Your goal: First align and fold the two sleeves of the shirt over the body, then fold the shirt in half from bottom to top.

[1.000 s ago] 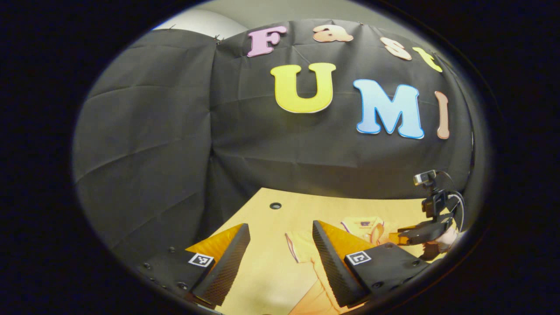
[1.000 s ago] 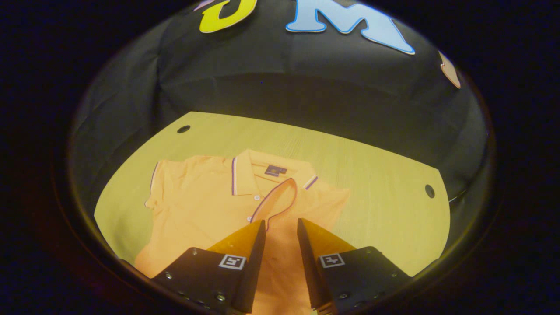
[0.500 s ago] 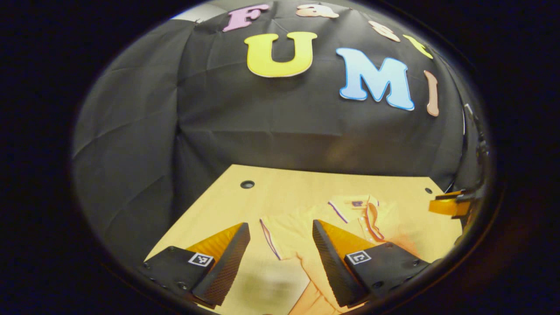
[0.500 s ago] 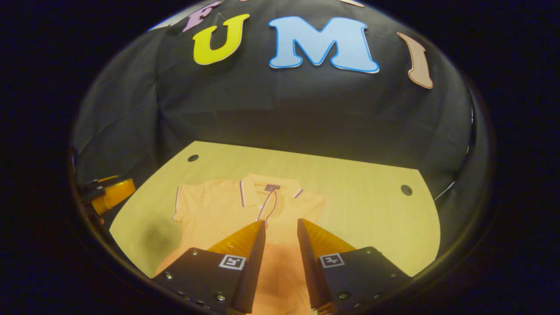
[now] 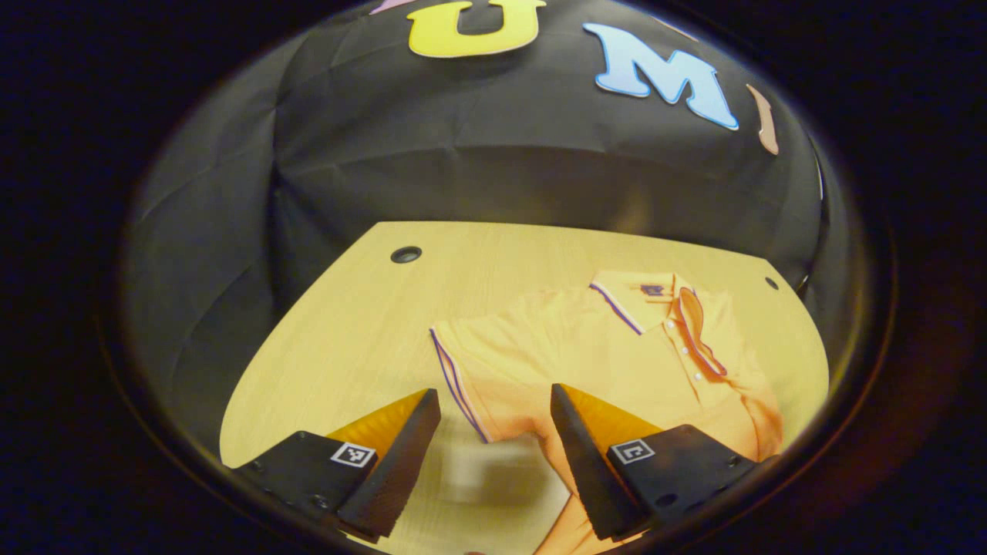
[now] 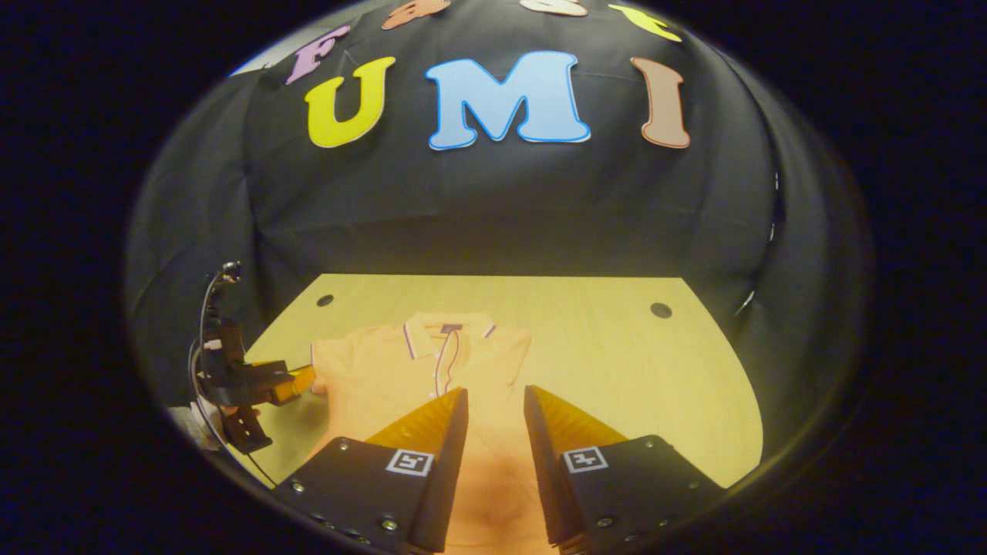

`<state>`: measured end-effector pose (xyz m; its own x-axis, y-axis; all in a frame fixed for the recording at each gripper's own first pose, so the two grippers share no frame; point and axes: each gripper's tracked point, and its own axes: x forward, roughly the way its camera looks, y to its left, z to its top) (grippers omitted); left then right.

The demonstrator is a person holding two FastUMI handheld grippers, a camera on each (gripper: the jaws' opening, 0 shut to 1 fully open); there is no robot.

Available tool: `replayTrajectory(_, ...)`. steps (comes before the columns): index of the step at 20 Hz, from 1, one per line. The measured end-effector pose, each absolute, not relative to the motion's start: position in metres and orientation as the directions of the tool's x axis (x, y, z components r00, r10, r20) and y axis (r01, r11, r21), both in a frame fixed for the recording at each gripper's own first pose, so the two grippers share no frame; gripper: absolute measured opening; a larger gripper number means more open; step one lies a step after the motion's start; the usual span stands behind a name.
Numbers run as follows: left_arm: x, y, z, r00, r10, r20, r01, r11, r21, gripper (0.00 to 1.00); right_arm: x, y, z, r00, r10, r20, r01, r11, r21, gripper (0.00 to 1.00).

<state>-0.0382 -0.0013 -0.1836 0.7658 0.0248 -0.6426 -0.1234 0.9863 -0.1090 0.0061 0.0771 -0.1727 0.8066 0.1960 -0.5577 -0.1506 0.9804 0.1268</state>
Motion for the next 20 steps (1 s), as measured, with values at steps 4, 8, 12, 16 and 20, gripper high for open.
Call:
replayTrajectory(4, -0.044, -0.001, -0.198, 0.720, 0.023, -0.694, -0.126, 0.987, -0.098, 0.95, -0.014, 0.057, -0.169, 0.814, 0.133, -0.565, -0.068, 0.988, 0.135, 0.47)
replayTrajectory(8, -0.044, 0.000, -0.207, 0.705, 0.047, -0.707, -0.163, 0.982, -0.097, 0.96, -0.034, 0.029, -0.171, 0.814, 0.074, -0.575, -0.011, 0.994, 0.113, 0.46)
replayTrajectory(12, -0.040, -0.002, -0.209, 0.713, 0.053, -0.700, -0.164, 0.982, -0.092, 0.96, -0.042, 0.016, -0.177, 0.806, 0.050, -0.590, 0.034, 0.991, 0.130, 0.47)
replayTrajectory(16, -0.036, -0.006, -0.209, 0.718, 0.054, -0.694, -0.166, 0.981, -0.096, 0.42, -0.044, 0.012, -0.179, 0.803, 0.044, -0.594, 0.037, 0.992, 0.123, 0.47)
replayTrajectory(20, -0.034, -0.008, -0.209, 0.716, 0.084, -0.693, -0.190, 0.979, -0.077, 0.13, -0.043, 0.012, -0.178, 0.805, 0.052, -0.591, 0.026, 0.992, 0.123, 0.47)
